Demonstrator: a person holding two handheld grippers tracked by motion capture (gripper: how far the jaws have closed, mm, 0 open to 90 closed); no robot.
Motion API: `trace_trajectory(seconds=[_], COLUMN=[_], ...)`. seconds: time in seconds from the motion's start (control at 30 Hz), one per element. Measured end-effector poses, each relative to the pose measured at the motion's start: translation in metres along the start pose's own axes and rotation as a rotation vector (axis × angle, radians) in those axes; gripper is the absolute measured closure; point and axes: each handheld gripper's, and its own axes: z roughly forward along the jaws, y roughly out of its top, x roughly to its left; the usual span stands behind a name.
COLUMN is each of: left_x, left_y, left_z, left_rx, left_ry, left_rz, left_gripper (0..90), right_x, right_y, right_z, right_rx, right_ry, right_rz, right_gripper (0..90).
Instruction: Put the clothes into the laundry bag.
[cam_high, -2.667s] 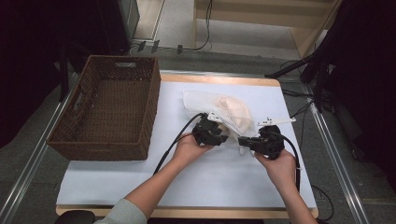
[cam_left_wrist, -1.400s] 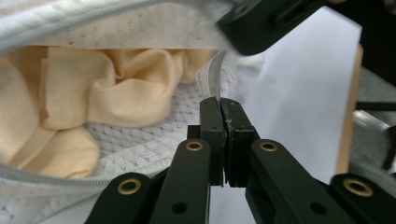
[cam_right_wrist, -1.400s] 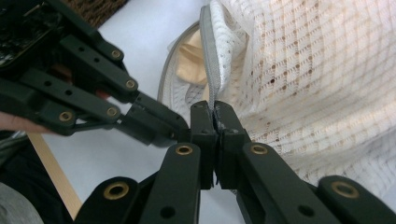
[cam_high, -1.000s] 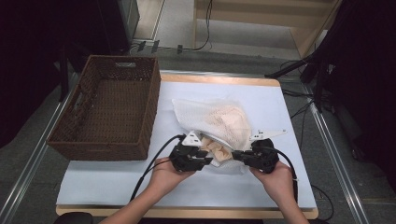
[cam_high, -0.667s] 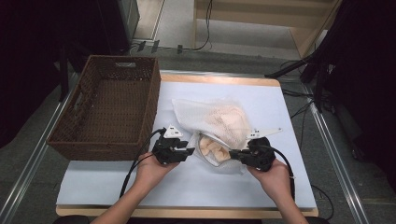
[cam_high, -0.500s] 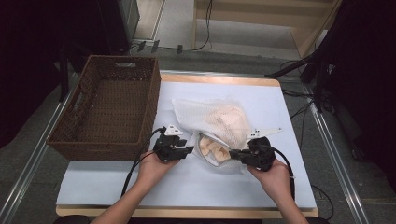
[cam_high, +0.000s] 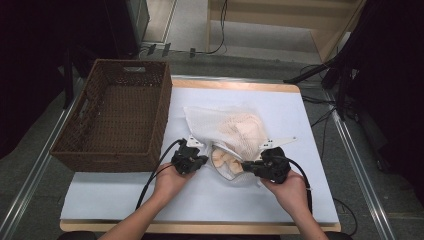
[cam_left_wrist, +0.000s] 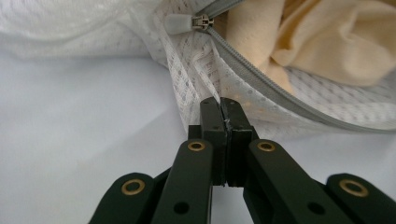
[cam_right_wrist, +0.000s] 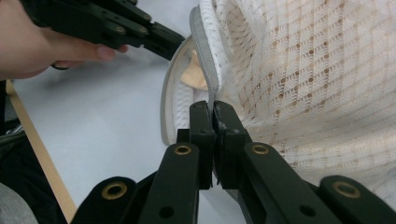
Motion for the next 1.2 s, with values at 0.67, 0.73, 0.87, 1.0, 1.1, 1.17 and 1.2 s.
trace_trajectory(seconds=[0.67,0.73,0.87,1.0,1.1,1.17,1.2], left_x=[-0.018,-0.015,-0.009,-0.006,-0.005,-0.003,-0.002], left_y=[-0.058,-0.058,-0.06,-0.057,-0.055,-0.053,-0.051], left_z=[-0.071,-0.071,-0.068,-0.069,-0.072,-0.078,-0.081], left_rx=[-0.049,-0.056,-0.047,-0.046,-0.05,-0.077,-0.098], left_ry=[-0.045,-0.041,-0.045,-0.038,-0.019,-0.026,-0.026], left_rz=[-0.112,-0.127,-0.145,-0.134,-0.112,-0.11,-0.112], left_gripper=[89.9,89.7,89.2,88.0,80.6,76.5,74.9], right_x=[0.017,0.021,0.03,0.035,0.033,0.031,0.03], right_y=[0.015,0.015,0.008,0.001,-0.001,-0.004,-0.005], right_z=[0.014,0.013,0.015,0.023,0.03,0.034,0.036], right_rx=[0.008,0.004,0.017,0.059,0.087,0.107,0.121], right_ry=[0.024,0.029,0.038,0.043,0.041,0.042,0.038], right_rz=[-0.07,-0.077,-0.094,-0.098,-0.096,-0.097,-0.102], right_gripper=[88.5,88.4,88.4,88.4,88.4,88.4,88.3])
